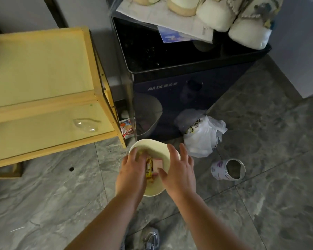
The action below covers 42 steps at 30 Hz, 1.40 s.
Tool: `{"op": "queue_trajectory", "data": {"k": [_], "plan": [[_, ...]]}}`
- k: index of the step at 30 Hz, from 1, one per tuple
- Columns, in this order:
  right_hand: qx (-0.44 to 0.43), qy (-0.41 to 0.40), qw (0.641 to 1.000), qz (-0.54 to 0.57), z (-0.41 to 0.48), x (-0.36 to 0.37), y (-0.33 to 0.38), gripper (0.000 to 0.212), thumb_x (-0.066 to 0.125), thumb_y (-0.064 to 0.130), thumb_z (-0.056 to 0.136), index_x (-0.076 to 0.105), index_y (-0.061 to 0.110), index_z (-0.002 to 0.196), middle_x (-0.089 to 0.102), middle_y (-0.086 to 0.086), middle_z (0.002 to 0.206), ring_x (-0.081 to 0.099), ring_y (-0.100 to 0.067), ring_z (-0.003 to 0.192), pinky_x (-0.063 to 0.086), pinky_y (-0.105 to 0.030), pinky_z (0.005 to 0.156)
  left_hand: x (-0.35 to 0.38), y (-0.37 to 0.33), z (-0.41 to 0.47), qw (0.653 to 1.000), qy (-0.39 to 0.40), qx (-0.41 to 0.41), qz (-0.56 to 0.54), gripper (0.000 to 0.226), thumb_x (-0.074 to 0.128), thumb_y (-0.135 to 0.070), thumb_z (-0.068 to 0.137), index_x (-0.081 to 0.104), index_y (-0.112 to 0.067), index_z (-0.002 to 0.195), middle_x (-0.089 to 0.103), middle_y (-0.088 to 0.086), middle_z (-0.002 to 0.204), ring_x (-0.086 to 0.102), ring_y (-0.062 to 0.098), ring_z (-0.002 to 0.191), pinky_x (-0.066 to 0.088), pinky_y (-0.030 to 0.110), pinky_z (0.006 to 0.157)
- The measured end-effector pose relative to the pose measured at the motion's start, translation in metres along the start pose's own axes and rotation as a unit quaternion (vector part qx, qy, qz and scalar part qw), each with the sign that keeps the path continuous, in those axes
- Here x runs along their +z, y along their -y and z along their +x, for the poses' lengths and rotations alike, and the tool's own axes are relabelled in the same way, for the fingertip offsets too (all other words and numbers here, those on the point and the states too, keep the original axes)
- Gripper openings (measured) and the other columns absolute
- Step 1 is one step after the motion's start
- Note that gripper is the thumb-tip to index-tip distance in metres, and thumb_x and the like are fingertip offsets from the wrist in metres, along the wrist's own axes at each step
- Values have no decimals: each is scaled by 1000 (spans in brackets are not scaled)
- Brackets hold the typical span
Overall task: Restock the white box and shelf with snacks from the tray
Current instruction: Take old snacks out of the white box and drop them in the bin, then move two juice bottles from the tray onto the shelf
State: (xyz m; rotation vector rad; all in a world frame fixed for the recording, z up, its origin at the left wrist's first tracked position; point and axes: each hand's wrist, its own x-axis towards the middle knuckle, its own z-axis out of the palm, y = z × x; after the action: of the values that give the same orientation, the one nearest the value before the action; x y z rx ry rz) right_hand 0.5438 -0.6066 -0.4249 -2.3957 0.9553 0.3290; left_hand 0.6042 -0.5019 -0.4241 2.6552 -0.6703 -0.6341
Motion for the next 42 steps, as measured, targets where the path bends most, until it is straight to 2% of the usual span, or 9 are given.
{"op": "queue_trajectory", "data": {"k": [5, 10, 13, 20, 24, 28, 31, 36, 42], "plan": [[-43, 17, 999, -28, -19, -16, 22, 63, 57, 36, 87, 23, 31, 139, 11, -1, 154, 23, -28, 135, 36, -37, 105, -43, 11, -20, 999, -30, -42, 3, 49, 47, -22, 91, 32, -29, 137, 23, -5, 147, 24, 17, 132, 42, 35, 94], [-77, 38, 995, -41, -45, -31, 56, 58, 54, 37, 88, 26, 32, 139, 14, 4, 152, 26, -22, 134, 40, -37, 102, -92, 38, -53, 993, -95, -73, -17, 44, 49, -26, 89, 42, -26, 133, 44, -5, 136, 40, 16, 123, 42, 32, 91], [-114, 38, 991, -51, -62, -39, 87, 52, 51, 37, 89, 30, 31, 137, 16, 5, 151, 27, -19, 134, 42, -34, 101, -124, 56, -75, 988, -123, -93, -18, 42, 50, -28, 89, 44, -27, 130, 48, -6, 130, 46, 16, 118, 43, 30, 85], [-187, -26, 979, -82, -103, -68, 172, 54, 52, 38, 89, 30, 32, 138, 23, 4, 151, 33, -18, 130, 42, -32, 98, -194, 90, -118, 973, -220, -74, -4, 42, 74, -19, 70, 62, -13, 110, 65, 6, 101, 63, 30, 89, 52, 37, 62], [-222, -47, 970, -87, -136, -74, 224, 52, 51, 39, 89, 32, 29, 137, 22, 0, 151, 30, -21, 133, 41, -34, 100, -239, 106, -141, 954, -300, -26, 0, 43, 74, -19, 68, 62, -10, 109, 65, 10, 102, 62, 31, 95, 53, 39, 64], [-255, -79, 960, -78, -177, -71, 286, 53, 53, 35, 89, 34, 27, 137, 25, -3, 151, 31, -25, 133, 42, -37, 98, -282, 144, -181, 945, -327, -13, 6, 42, 46, -33, 78, 61, -11, 111, 64, 10, 107, 59, 30, 100, 52, 37, 71], [-288, -88, 948, -98, -211, -64, 338, 53, 50, 37, 90, 30, 28, 138, 22, -1, 151, 30, -23, 132, 42, -35, 97, -316, 186, -222, 939, -343, -14, 13, 44, 43, -35, 78, 60, -11, 112, 62, 11, 111, 58, 32, 103, 51, 40, 75], [-345, -90, 930, -85, -282, -39, 443, 53, 52, 36, 90, 32, 28, 138, 21, -1, 152, 29, -23, 133, 44, -38, 97, -379, 283, -314, 915, -396, -58, 56, 45, 45, -33, 77, 59, -9, 112, 60, 16, 113, 55, 36, 105, 50, 44, 80], [-421, -96, 899, -75, -343, 1, 545, 49, 54, 31, 88, 39, 24, 135, 30, -4, 147, 34, -27, 126, 42, -41, 94, -423, 364, -387, 879, -446, -145, 83, 45, 47, -33, 75, 59, -10, 111, 60, 13, 112, 53, 33, 105, 50, 41, 76]]}}
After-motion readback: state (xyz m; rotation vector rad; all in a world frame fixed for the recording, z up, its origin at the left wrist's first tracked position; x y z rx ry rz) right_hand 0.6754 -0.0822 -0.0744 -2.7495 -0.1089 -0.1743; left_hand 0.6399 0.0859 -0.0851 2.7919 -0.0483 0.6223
